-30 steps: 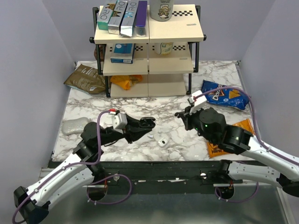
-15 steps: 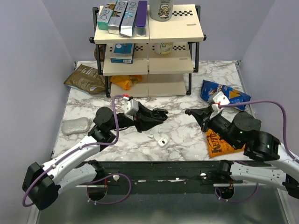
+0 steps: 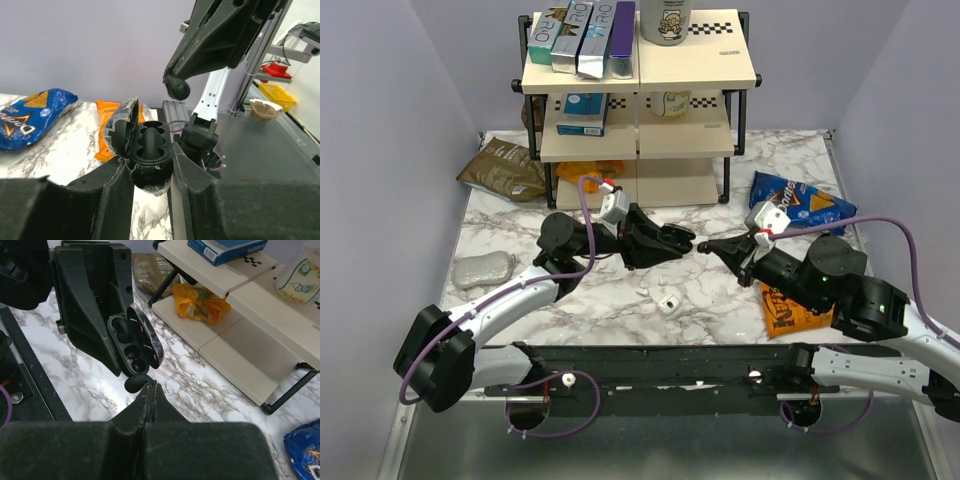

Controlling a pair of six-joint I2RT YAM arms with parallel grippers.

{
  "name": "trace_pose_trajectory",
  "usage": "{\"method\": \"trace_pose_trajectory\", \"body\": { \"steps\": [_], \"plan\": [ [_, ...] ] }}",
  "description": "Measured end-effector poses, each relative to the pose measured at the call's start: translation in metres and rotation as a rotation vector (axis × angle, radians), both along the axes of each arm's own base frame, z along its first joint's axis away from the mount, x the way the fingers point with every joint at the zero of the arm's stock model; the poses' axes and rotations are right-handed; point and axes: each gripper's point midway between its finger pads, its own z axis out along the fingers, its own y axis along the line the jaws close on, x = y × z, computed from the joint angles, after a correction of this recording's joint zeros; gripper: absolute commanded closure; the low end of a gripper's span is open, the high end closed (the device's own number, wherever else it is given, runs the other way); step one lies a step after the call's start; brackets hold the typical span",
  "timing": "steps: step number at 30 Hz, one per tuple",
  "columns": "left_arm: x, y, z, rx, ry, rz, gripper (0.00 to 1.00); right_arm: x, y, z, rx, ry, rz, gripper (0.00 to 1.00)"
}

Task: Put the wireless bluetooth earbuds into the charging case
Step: Place the earbud in the charging case.

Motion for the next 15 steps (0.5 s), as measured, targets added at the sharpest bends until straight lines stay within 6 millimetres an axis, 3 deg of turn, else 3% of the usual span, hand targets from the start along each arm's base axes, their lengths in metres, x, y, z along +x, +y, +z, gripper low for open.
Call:
{"method": "trace_pose_trajectory", "body": {
  "steps": [8, 15],
  "plan": [
    [-0.004, -0.001, 0.003, -0.011, 0.015, -0.036, 1.0, 0.008, 0.017, -0.004, -0.033, -0.011, 0.008, 0.99],
    [-0.006, -0.001, 0.002, -0.005, 0.023, -0.047, 1.0, 0.008, 0.026, 0.007, -0.042, -0.039, 0.026, 0.99]
  ]
}}
